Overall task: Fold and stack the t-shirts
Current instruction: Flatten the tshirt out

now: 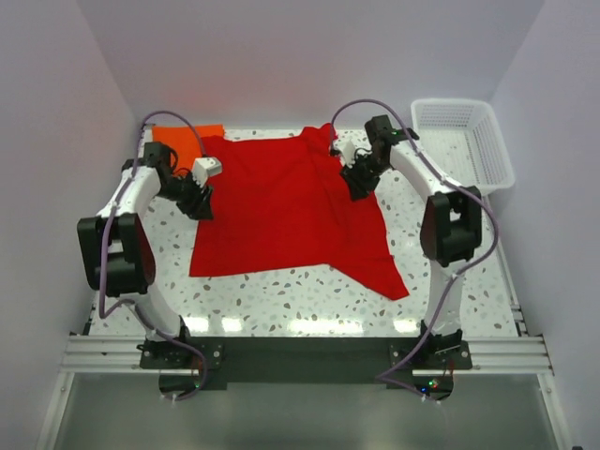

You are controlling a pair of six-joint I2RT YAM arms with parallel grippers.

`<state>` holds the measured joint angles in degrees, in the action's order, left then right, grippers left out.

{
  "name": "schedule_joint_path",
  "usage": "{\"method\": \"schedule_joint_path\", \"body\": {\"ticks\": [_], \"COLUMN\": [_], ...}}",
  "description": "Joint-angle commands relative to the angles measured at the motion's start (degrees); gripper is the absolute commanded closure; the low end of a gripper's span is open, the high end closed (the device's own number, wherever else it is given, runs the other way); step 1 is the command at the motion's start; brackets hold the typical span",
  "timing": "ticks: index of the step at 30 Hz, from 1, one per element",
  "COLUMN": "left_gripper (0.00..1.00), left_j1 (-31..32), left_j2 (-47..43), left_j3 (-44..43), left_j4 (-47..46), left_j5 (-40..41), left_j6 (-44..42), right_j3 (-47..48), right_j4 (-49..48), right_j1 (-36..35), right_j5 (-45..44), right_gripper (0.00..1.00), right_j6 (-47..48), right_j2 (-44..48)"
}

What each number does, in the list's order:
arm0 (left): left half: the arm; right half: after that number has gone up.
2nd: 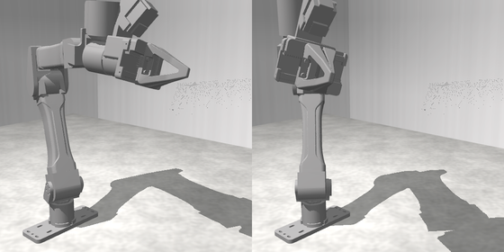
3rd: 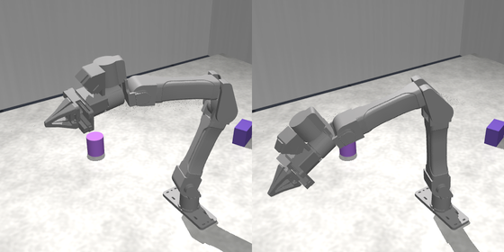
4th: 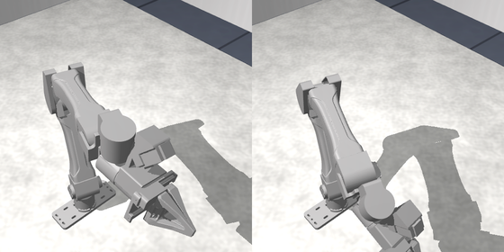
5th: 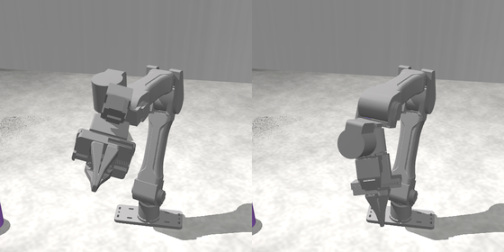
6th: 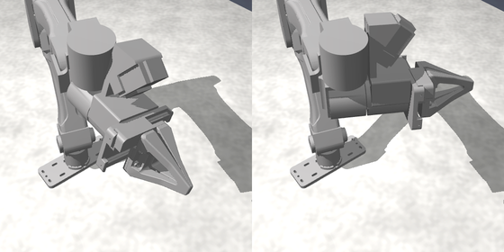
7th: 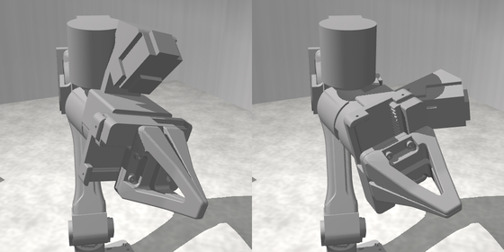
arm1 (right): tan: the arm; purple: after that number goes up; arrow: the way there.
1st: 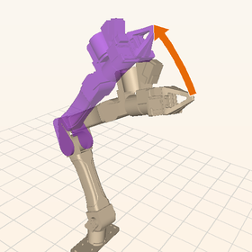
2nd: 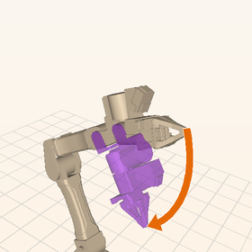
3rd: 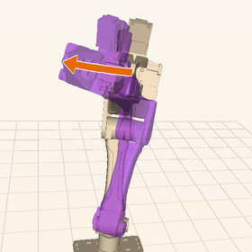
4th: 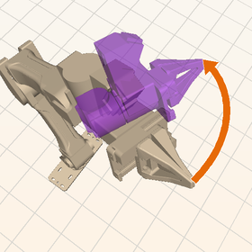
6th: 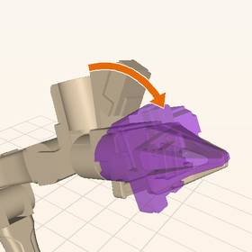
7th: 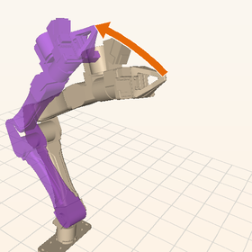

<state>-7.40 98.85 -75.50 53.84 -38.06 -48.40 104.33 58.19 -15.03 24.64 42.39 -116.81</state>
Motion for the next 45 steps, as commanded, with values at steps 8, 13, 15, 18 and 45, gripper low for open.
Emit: {"method": "schedule_joint_path", "body": {"ticks": [8, 13, 15, 18, 45], "left_gripper": [0.57, 0.64, 0.66, 0.68, 0.59], "left_j1": [1.6, 1.9, 1.9, 1.9, -1.7], "left_j2": [13.6, 15.0, 15.1, 14.4, -1.6], "left_j3": [-6.7, -2.8, -0.7, 2.3, 5.1], "left_j4": [-12.5, -12.9, -12.4, -11.6, 0.6], "left_j5": [8.4, 13.4, 16.2, 17.9, 16.4], "left_j6": [19.4, 18.2, 17.8, 16.1, 6.6], "right_j3": [9.1, 5.1, 2.6, -0.2, -0.2], "right_j4": [-19.0, -19.5, -18.9, -16.4, 4.0], "right_j1": [0.4, 0.6, 0.8, 1.1, 5.4], "right_j5": [-14.2, -23.6, -25.9, -27.9, -16.9], "right_gripper": [0.85, 0.93, 0.95, 0.96, 0.94], "right_j6": [-13.4, -11.5, -10.2, -7.9, -6.9], "right_j2": [-12.6, -13.8, -13.6, -13.7, 1.3]}}
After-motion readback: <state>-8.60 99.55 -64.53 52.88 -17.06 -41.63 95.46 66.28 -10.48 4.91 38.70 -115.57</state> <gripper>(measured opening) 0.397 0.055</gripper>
